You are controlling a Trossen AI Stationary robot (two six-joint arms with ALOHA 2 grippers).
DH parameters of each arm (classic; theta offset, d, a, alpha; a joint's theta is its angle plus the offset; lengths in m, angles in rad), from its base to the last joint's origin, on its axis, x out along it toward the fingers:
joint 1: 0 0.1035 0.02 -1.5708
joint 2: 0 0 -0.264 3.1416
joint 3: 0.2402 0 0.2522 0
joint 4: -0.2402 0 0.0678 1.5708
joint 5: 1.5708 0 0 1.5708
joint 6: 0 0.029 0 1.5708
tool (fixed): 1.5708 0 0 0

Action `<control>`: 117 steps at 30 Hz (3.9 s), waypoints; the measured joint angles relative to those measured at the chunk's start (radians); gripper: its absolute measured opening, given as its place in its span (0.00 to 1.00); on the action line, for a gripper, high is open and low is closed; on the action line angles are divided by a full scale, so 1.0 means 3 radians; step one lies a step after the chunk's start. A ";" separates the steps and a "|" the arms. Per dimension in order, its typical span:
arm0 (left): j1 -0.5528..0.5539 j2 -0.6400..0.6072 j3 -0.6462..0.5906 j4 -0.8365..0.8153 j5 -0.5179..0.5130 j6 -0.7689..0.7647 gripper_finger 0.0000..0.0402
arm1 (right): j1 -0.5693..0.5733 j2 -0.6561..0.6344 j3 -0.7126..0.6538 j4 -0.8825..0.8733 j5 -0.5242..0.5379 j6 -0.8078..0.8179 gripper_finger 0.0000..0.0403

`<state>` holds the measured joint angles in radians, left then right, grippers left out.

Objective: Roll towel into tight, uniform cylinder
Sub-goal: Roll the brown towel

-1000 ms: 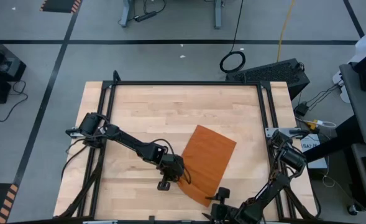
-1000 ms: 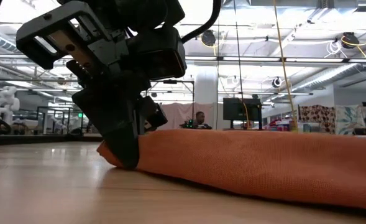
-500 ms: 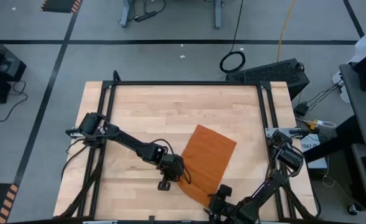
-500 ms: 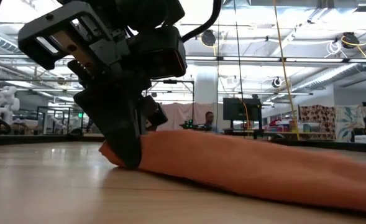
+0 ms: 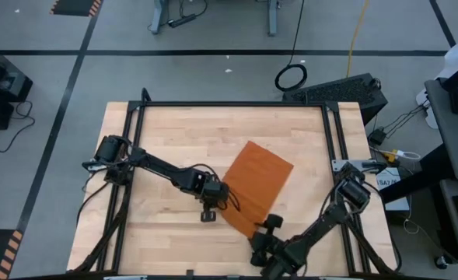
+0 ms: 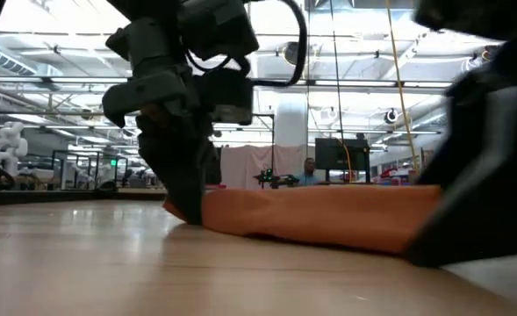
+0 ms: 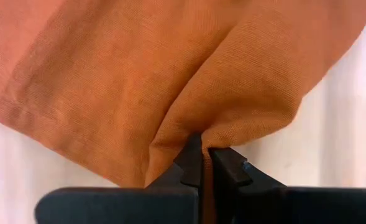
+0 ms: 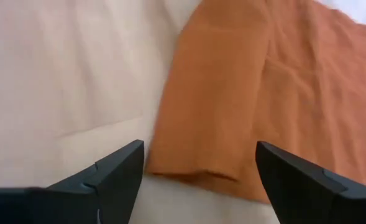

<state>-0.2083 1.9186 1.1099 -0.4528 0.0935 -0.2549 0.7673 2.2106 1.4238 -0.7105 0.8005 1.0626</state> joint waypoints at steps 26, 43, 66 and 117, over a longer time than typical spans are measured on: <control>-0.0448 -0.0322 -0.0215 -0.0160 -0.0802 -0.1430 0.03 | -0.0260 -0.0580 -0.0217 -0.0126 0.0035 -0.0750 0.54; -0.0448 -0.0328 -0.0214 -0.0151 -0.0813 -0.1463 0.03 | -0.0862 -0.0580 -0.0348 0.0377 -0.0824 -0.1589 0.60; -0.1024 -0.0626 -0.0209 -0.0853 -0.1697 -0.0776 0.40 | -0.1227 -0.0603 -0.0587 0.0788 -0.1969 -0.1701 0.19; -0.0788 -0.0711 -0.0350 -0.0340 -0.0697 0.0704 0.03 | -0.1294 -0.0935 -0.0613 0.0876 -0.2760 -0.2185 0.00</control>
<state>-0.4448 1.7052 1.0050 -0.5549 -0.1156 -0.0436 0.3790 1.9300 1.2398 -0.4477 -0.0275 0.4072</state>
